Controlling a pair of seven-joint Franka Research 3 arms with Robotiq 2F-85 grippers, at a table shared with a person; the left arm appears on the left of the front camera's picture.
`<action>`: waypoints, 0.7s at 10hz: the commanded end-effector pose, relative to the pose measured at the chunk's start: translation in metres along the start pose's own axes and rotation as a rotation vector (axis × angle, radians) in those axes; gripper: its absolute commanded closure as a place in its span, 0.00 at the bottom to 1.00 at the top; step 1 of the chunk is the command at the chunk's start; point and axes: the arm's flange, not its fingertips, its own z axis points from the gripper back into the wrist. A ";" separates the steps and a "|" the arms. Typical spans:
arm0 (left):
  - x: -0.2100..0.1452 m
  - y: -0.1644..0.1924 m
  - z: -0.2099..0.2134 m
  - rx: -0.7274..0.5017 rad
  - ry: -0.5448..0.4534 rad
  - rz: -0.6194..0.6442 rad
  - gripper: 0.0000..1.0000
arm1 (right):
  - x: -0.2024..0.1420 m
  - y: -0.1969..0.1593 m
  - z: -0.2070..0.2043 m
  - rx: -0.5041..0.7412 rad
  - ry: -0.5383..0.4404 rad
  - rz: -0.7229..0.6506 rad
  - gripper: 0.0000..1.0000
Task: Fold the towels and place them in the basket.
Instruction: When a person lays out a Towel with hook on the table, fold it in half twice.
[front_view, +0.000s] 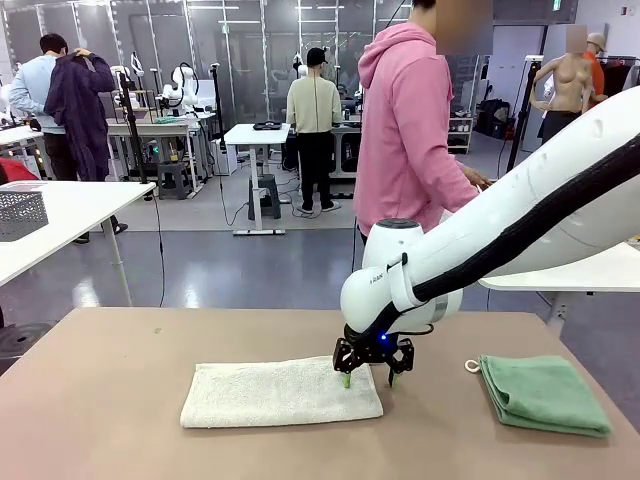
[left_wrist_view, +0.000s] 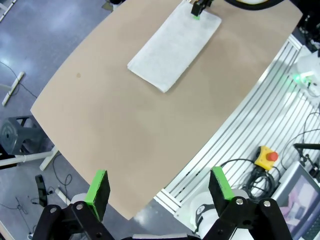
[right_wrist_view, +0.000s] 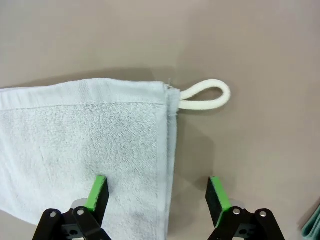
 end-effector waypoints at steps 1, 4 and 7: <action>-0.002 -0.001 -0.001 0.007 0.000 -0.004 0.00 | 0.013 0.010 -0.006 -0.014 0.019 -0.036 0.07; -0.002 -0.001 -0.001 0.007 0.000 -0.004 0.00 | 0.012 0.011 -0.008 -0.010 0.007 -0.037 0.67; -0.002 -0.001 -0.001 0.007 0.000 -0.004 0.00 | 0.012 0.011 -0.013 -0.002 0.023 -0.050 1.00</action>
